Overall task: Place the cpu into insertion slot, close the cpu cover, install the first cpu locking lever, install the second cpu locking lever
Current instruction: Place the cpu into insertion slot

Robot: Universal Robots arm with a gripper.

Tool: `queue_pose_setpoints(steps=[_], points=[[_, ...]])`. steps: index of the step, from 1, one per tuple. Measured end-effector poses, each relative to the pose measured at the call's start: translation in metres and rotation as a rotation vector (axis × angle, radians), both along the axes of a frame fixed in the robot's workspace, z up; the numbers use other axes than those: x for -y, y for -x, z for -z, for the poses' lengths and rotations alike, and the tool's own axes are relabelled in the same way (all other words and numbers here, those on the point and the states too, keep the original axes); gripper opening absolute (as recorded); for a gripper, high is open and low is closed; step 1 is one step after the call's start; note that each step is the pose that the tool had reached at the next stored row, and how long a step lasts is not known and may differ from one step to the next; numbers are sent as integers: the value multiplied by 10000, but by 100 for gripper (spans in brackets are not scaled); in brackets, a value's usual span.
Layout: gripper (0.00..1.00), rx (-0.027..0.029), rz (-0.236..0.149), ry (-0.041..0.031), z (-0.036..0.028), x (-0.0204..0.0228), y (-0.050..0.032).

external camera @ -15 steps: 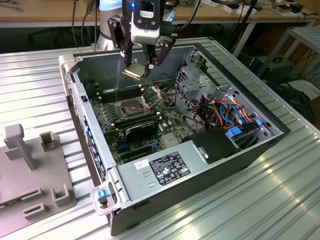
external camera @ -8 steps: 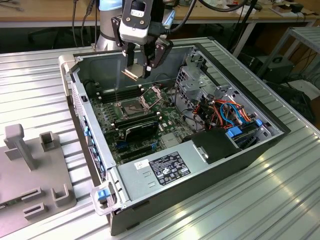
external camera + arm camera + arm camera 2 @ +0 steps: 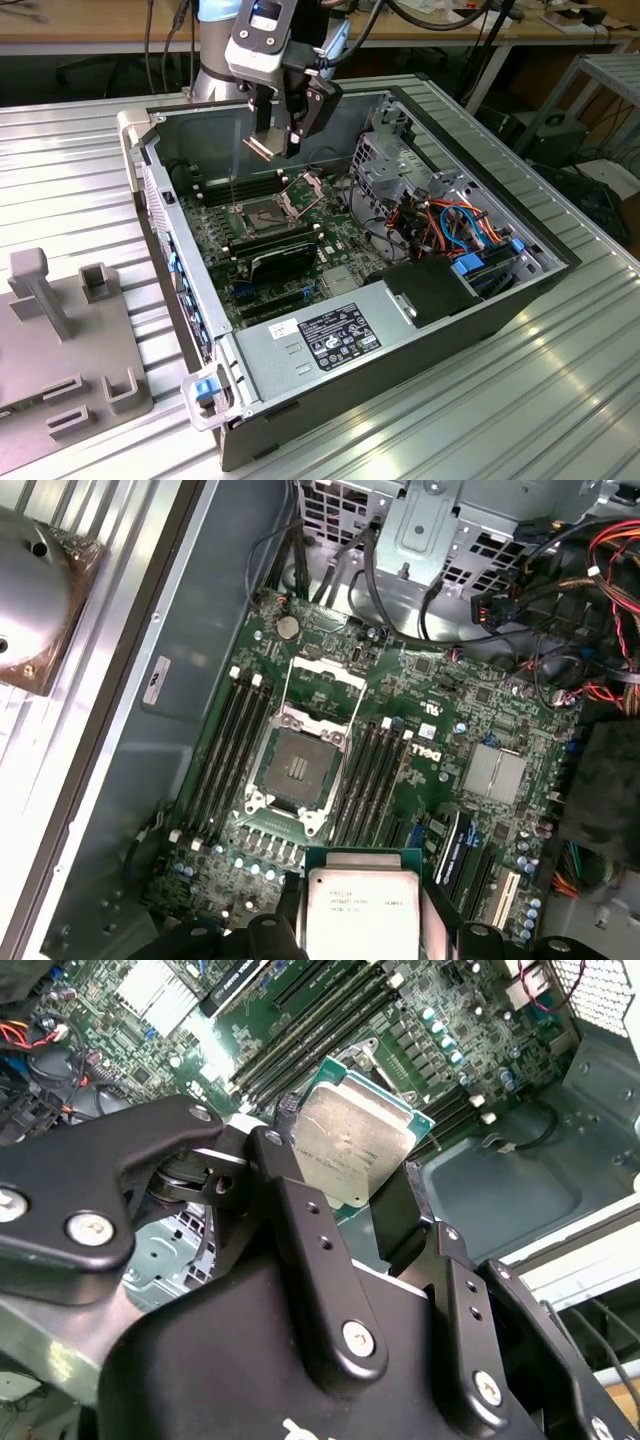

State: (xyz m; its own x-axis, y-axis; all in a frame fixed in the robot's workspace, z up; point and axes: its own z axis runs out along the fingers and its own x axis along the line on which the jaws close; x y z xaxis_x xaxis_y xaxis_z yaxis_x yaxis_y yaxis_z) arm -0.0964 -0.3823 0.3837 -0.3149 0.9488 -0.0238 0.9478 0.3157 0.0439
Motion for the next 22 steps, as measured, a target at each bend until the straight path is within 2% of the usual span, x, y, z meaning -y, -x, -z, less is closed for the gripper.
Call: queue_pose_setpoints(steps=[10, 16, 20, 22], points=[[55, -15, 127, -1, 18, -115, -154], [55, -15, 540, -1, 23, -118, -182], [55, -15, 991, -2, 27, -118, -187], [55, -14, 1345, -2, 29, -118, -188]])
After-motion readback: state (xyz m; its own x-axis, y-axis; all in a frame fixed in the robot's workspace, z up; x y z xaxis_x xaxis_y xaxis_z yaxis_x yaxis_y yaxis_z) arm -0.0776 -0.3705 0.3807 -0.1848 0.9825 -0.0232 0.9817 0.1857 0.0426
